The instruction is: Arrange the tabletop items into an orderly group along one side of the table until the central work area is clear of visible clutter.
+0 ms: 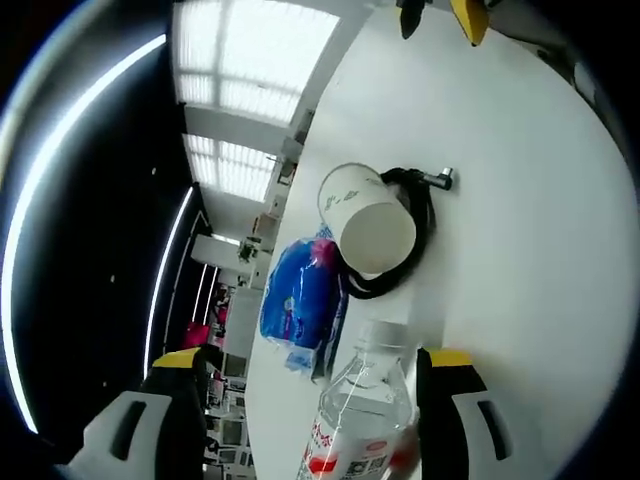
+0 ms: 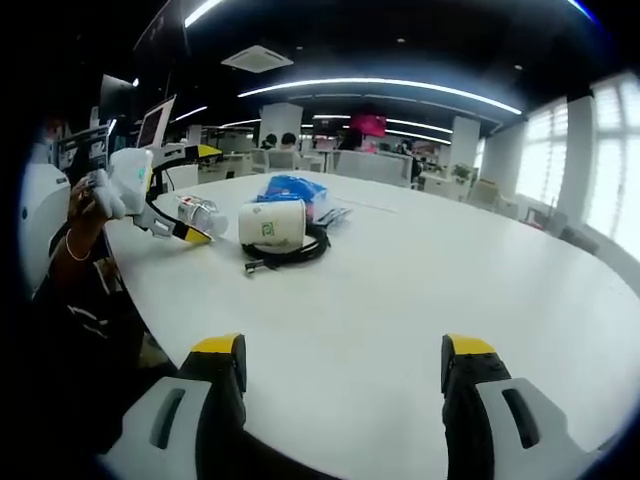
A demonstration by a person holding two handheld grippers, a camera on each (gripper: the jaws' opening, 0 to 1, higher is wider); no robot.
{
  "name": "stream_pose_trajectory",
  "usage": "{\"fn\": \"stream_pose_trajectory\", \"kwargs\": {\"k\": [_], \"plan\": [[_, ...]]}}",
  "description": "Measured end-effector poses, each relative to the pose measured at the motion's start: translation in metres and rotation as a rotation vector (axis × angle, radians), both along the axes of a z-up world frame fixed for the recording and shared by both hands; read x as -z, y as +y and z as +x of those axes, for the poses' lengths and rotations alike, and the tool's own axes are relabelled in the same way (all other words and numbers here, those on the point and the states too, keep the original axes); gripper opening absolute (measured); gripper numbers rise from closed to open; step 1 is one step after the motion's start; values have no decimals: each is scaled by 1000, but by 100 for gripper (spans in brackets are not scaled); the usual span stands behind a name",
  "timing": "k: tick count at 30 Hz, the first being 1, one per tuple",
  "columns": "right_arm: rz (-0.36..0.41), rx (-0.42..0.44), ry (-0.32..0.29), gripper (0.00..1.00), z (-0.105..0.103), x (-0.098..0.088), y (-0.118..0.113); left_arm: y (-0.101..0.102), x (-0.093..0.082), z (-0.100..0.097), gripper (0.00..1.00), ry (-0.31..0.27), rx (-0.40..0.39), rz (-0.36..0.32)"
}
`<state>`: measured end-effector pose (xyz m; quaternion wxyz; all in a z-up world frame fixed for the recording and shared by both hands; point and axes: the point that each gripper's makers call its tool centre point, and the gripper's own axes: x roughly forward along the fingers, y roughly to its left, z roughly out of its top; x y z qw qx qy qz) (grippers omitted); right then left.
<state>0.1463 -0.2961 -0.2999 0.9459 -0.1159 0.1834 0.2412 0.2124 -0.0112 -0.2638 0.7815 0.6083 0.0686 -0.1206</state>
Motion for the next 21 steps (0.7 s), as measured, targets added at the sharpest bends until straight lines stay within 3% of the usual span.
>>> {"fn": "stream_pose_trajectory", "kwargs": {"k": [9, 21], "plan": [[8, -9, -2, 77, 0, -2, 3, -1, 3, 3, 80, -5, -12, 40], [12, -21, 7, 78, -2, -2, 5, -4, 10, 3, 68, 25, -9, 42]]}}
